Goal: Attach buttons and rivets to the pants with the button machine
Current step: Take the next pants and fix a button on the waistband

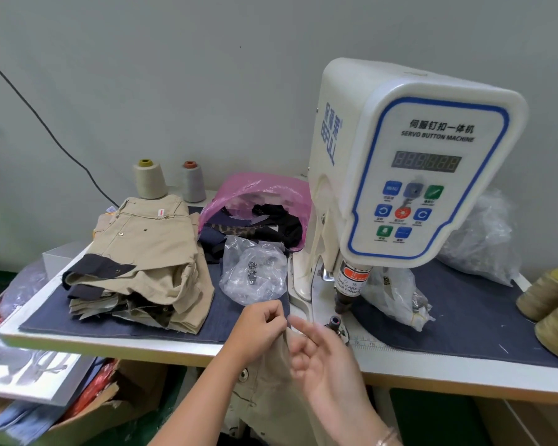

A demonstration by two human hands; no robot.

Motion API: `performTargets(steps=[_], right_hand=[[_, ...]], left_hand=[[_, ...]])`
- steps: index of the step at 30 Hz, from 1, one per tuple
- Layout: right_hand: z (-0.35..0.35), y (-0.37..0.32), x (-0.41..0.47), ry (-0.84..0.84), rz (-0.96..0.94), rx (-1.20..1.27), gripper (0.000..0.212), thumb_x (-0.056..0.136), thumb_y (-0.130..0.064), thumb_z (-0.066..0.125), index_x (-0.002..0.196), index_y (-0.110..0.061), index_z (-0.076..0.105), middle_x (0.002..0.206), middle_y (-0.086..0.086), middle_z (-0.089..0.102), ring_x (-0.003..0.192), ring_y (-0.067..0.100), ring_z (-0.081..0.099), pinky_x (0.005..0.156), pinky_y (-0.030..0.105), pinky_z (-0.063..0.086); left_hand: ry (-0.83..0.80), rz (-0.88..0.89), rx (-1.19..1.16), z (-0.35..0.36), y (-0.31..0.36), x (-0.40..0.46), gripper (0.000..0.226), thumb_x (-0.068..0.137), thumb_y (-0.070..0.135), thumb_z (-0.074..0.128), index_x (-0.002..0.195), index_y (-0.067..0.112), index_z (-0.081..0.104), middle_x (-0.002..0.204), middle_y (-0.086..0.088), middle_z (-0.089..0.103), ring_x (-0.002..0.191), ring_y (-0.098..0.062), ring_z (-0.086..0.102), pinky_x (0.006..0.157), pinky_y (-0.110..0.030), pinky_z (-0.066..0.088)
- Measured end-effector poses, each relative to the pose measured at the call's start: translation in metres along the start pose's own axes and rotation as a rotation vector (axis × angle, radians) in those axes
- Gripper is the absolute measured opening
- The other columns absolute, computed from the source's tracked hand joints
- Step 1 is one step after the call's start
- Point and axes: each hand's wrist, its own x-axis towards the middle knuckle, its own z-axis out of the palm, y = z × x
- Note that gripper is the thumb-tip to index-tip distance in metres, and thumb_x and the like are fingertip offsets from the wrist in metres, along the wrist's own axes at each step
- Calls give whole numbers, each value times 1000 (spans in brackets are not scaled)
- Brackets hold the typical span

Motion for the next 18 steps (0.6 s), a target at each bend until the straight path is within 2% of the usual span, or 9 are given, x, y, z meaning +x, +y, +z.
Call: performTargets(steps=[2, 5, 7, 9, 11, 13, 18], right_hand=[[22, -3, 17, -20, -213, -477, 16, 88, -13, 59, 86, -13, 74, 68, 2, 64, 54, 9, 56, 46, 17, 41], [53, -17, 62, 12, -561, -1141, 16, 90, -16, 57, 87, -23, 70, 84, -10, 69, 79, 4, 62, 67, 12, 45], [65, -22, 93, 31, -622, -1538, 19, 91, -17, 52, 92, -16, 71, 93, -3, 69, 88, 15, 61, 76, 25, 48], [69, -20, 121, 67, -592, -1847, 22, 89, -15, 47, 87, -14, 69, 91, 4, 67, 88, 27, 61, 71, 31, 47], [70, -15, 138, 82, -565, -2010, 20, 85, -13, 48, 81, -15, 68, 86, 5, 63, 85, 30, 60, 64, 28, 41], [70, -13, 150, 80, -560, -2059, 22, 84, -15, 50, 88, -18, 72, 91, 3, 66, 87, 28, 61, 64, 27, 40], [68, -8, 161, 62, -644, -2122, 26, 84, -12, 49, 90, -20, 73, 91, 4, 67, 86, 27, 62, 62, 27, 38]], left_hand=[[-32, 3, -22, -1, 4, -2, 25, 73, 29, 52, 48, 25, 50, 46, 13, 46, 49, -2, 40, 51, -18, 31], [-18, -4, -70, -2, 7, -3, 24, 72, 34, 54, 56, 17, 52, 53, 7, 49, 54, -10, 39, 53, -27, 28], [-4, -13, -92, -1, 6, -3, 19, 76, 26, 58, 61, 16, 54, 57, 3, 51, 58, -11, 40, 56, -31, 29], [1, -28, -64, -1, 5, -4, 23, 78, 22, 59, 64, 6, 52, 58, 1, 48, 60, -11, 39, 57, -33, 29], [10, -47, -28, -1, 4, -3, 28, 79, 22, 60, 56, 14, 46, 52, 12, 43, 55, -6, 35, 53, -30, 27], [17, -53, 13, -1, 2, -1, 35, 79, 22, 61, 51, 28, 40, 46, 14, 40, 50, -2, 30, 49, -22, 25], [23, -65, 24, -1, 2, 0, 37, 77, 26, 62, 49, 28, 38, 46, 14, 38, 49, -2, 29, 47, -22, 21]])
